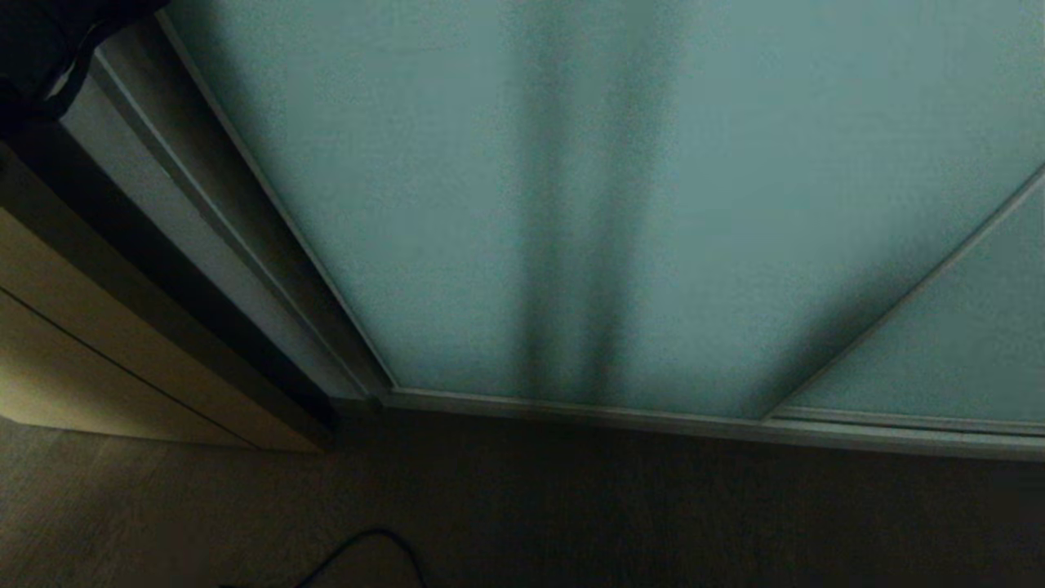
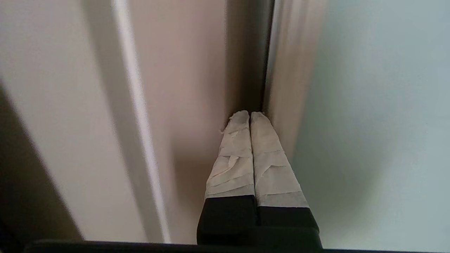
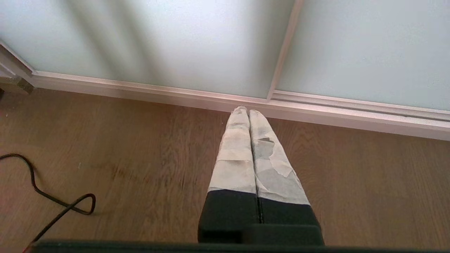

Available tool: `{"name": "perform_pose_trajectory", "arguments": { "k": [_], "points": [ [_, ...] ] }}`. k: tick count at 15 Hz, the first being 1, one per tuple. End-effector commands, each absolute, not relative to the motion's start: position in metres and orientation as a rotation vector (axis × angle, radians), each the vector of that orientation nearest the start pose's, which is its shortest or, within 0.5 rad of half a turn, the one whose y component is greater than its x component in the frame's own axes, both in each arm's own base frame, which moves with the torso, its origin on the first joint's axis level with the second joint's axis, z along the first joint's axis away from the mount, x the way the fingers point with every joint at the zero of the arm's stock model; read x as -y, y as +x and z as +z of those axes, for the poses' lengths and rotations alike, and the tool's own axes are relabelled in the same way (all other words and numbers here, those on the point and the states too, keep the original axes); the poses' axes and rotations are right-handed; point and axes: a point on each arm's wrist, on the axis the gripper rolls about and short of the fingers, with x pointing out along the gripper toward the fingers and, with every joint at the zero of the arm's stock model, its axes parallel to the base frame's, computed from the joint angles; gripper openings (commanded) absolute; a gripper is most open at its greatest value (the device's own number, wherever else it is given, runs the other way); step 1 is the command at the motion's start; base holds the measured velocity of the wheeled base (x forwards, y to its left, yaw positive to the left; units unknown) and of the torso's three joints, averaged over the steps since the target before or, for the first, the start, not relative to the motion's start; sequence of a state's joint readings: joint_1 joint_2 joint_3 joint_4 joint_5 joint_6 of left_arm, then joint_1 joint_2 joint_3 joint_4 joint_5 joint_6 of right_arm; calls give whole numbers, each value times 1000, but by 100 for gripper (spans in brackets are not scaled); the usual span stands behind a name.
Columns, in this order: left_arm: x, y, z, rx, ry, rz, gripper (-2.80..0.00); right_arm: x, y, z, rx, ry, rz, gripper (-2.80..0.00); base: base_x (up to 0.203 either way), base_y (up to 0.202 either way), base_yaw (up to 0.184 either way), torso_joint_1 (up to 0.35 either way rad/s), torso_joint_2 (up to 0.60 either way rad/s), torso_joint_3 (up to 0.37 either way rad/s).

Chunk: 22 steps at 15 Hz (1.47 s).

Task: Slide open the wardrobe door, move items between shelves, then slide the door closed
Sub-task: Open the door

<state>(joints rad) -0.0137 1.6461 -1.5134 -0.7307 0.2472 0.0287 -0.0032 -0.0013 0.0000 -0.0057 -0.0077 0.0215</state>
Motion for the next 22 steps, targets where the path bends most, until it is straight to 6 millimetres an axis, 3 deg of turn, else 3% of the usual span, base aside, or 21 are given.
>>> {"name": "perform_pose_trajectory", "arguments": {
  "k": [1, 9, 16, 22],
  "points": [
    [5, 291, 407, 588, -56, 215, -280, 0, -23, 76, 8, 21, -11, -280, 0, 0, 0, 0, 0, 0],
    [36, 254, 424, 640, -103, 100, -280, 0, -23, 76, 8, 21, -11, -280, 0, 0, 0, 0, 0, 0],
    [76, 220, 408, 576, -94, -65, -280, 0, -23, 76, 8, 21, -11, -280, 0, 0, 0, 0, 0, 0],
    [95, 170, 394, 551, -100, -230, -280, 0, -23, 76, 8, 21, -11, -280, 0, 0, 0, 0, 0, 0]
  ]
}}
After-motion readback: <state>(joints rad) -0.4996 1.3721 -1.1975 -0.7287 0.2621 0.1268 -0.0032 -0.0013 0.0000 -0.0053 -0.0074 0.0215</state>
